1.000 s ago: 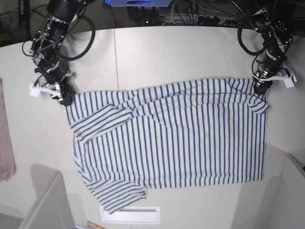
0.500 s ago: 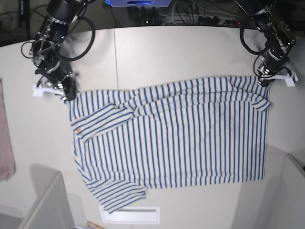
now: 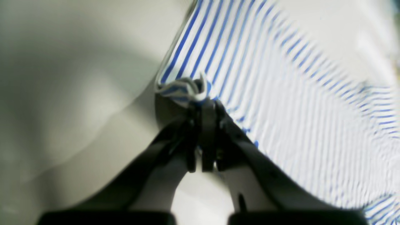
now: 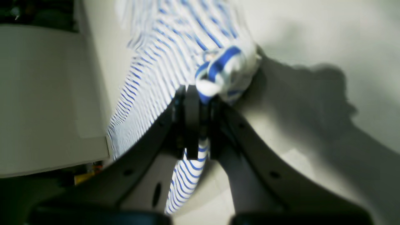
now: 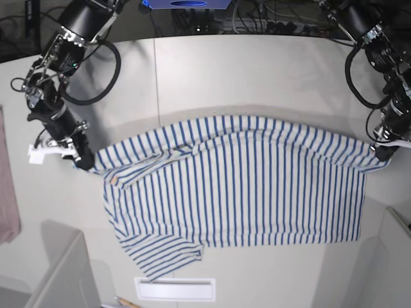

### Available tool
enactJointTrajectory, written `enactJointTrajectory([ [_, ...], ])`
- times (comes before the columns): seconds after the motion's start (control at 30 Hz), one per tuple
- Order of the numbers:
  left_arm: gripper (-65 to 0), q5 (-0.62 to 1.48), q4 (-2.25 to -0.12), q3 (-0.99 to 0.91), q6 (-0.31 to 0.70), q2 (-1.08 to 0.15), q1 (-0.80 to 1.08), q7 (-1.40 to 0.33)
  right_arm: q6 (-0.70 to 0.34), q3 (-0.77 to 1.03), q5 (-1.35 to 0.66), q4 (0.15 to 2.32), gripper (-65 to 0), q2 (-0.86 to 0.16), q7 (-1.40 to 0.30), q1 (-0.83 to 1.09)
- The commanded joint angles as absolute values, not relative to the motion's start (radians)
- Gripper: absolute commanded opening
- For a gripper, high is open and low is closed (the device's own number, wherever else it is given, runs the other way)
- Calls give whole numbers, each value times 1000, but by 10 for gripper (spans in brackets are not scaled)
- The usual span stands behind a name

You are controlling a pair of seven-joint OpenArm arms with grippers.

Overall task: Fold the T-shirt properly
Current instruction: 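Raise both grippers, lifting the shirt's collar edge off the table, then lay the collar edge down along the table edge and release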

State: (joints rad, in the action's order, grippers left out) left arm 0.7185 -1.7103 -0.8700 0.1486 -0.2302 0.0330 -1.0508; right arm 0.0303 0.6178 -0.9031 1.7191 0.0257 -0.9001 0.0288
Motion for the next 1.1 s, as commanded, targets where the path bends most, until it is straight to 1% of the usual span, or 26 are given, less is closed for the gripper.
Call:
enactJointTrajectory([
  [0.0, -650, 723, -1744, -914, 148, -248, 19, -1064, 18, 624, -923, 1773, -650, 22, -897, 25],
  [0.1, -650, 725, -1784, -984, 151, -246, 15, -1138, 18, 644, -923, 1830, -650, 27, -912, 73],
  [0.17, -650, 723, -1801, -986, 151, -246, 56, -1158, 18, 659, -923, 1839, -650, 28, -912, 116],
  [0.33, -650, 719, -1782, -923, 151, -245, 209, -1156, 18, 682, -917, 1819, -650, 25, -905, 231],
  [0.53, -650, 717, -1721, -909, 150, -234, 297, -1155, 13, 688, -918, 1730, -650, 22, -901, 321],
  [0.7, -650, 717, -1748, -909, 150, -236, 360, -1155, 13, 688, -921, 1732, -650, 18, -860, 398],
  [0.87, -650, 717, -1784, -911, 150, -236, 432, -1155, 12, 688, -921, 1736, -650, 18, -862, 452],
  [1.07, -650, 717, -1793, -911, 150, -229, 506, -1155, 12, 685, -923, 1817, -650, 24, -863, 506],
])
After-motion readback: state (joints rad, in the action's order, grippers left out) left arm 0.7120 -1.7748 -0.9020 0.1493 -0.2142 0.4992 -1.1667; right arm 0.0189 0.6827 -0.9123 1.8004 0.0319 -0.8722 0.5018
